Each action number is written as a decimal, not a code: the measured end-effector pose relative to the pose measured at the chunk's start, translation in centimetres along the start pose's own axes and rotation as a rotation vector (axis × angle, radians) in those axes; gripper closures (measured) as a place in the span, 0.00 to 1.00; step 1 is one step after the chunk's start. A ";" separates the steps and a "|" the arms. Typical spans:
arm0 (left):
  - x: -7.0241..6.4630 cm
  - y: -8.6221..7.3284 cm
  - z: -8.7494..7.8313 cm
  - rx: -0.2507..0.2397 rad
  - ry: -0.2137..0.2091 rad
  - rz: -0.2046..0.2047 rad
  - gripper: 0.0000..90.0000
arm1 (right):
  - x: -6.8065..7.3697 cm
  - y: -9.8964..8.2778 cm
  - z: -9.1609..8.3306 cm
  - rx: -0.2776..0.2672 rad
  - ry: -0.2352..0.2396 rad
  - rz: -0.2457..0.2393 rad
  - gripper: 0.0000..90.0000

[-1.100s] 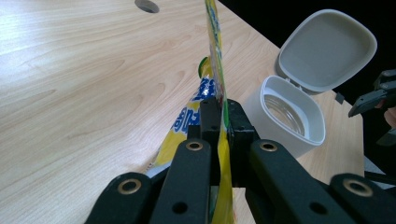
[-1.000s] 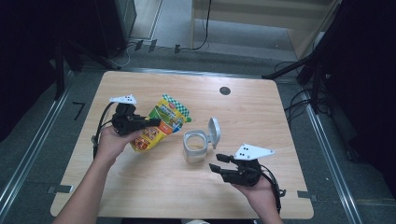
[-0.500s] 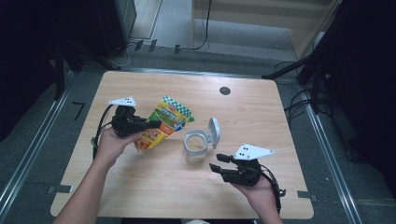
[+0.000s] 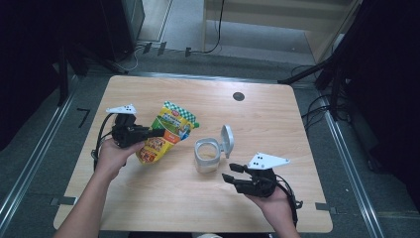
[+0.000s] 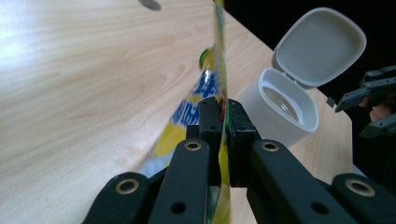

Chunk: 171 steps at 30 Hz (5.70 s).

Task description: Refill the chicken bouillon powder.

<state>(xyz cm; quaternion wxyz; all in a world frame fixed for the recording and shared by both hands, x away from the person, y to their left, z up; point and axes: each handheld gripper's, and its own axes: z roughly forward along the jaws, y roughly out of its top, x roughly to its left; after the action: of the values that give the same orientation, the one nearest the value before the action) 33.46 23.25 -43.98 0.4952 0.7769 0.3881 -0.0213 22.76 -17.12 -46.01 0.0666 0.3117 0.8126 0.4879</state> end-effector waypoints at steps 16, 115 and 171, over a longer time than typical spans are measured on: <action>-1.1 0.2 0.3 -0.020 -0.029 0.028 0.98 | 0.3 0.1 0.5 -0.002 0.021 0.003 0.67; -0.1 -0.1 2.2 -0.196 0.039 -0.140 1.00 | 7.5 4.0 15.0 -0.014 0.006 0.049 1.00; -2.5 -1.5 0.8 -0.127 0.113 -0.148 1.00 | 9.9 6.7 21.5 -0.009 -0.028 0.030 1.00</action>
<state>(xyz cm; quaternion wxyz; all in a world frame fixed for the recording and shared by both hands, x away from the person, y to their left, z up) 31.09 21.49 -44.46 0.5181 0.7130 0.4723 0.0105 26.71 6.91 -49.59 0.0723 0.3303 0.8046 0.4882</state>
